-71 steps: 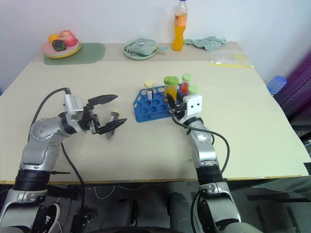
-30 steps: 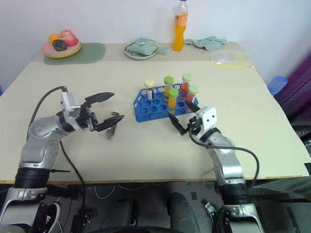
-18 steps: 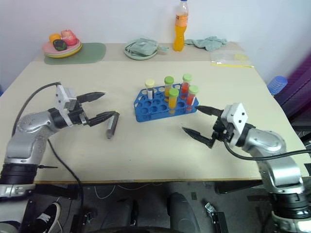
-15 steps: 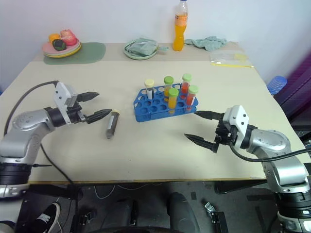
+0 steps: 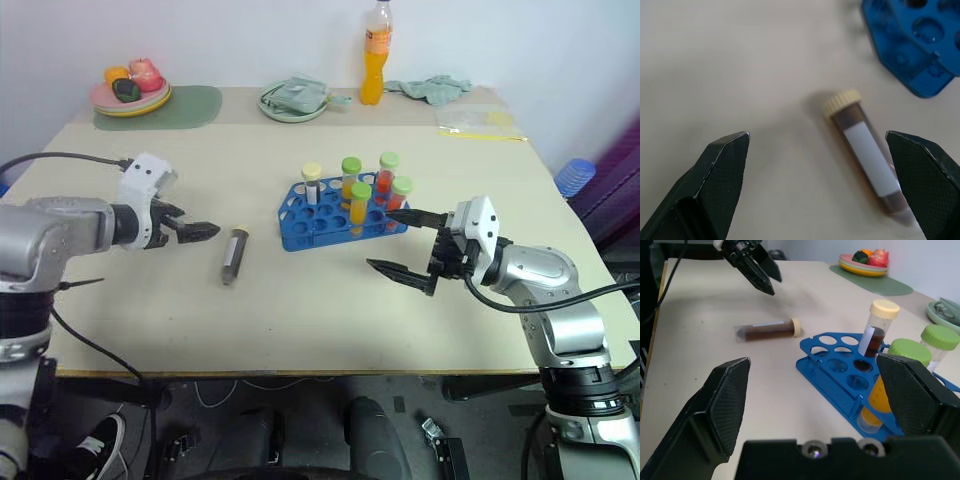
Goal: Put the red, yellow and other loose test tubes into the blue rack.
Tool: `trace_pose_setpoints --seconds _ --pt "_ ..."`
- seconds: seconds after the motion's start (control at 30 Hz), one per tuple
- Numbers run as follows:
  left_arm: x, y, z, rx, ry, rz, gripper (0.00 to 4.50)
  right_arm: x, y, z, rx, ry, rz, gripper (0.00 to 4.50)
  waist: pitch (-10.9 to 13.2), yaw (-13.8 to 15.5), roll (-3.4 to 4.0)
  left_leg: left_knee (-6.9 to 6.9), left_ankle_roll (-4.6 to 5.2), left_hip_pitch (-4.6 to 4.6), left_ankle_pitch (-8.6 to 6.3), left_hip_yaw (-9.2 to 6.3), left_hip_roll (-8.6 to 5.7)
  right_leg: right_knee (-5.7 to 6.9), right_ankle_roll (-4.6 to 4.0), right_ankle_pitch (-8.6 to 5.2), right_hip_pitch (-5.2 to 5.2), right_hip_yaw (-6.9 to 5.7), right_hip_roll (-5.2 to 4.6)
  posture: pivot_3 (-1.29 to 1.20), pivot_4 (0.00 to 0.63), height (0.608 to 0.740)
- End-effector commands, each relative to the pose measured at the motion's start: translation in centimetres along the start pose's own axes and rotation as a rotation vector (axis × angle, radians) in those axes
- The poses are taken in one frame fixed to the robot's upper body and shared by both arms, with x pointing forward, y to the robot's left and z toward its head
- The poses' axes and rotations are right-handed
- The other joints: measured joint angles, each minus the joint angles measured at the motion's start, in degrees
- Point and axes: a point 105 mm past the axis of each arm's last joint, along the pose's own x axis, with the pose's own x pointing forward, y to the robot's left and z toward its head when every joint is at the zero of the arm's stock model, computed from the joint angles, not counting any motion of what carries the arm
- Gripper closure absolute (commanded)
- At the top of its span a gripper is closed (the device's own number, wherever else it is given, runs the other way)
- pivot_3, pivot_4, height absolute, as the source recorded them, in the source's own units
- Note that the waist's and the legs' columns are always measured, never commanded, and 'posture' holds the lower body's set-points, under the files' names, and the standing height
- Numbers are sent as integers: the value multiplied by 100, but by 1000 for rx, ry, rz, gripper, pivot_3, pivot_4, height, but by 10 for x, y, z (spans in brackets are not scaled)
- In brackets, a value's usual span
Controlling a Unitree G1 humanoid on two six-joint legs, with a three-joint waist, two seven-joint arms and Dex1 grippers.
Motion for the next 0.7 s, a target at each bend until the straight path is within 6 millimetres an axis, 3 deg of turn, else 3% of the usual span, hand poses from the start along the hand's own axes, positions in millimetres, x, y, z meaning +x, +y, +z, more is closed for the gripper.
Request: trace_pose_setpoints --seconds 0.03,0.13,0.4,0.7 --pt "-6 -2 -1 -65 92 0 0 5 5 8 -26 -37 9 70 0 -20 0 0 0 1 0 -1 0 2 0 0 0 0 1 0 150 740" --pt "-2 -6 -2 -138 155 -95 0 11 9 8 -27 -49 16 70 0 -29 0 0 -1 5 0 -1 0 9 -1 0 -3 0 2 0 150 740" --pt "13 13 -3 -174 364 -16 0 21 10 8 -18 -60 23 70 0 -6 0 1 -4 1 2 -1 -5 8 -1 0 -3 0 -1 0 150 740" --pt "40 2 15 -130 415 -80 0 27 14 10 -7 -69 25 70 1 15 -1 3 -4 -6 2 1 -7 4 -1 -1 -6 1 0 0 150 740"
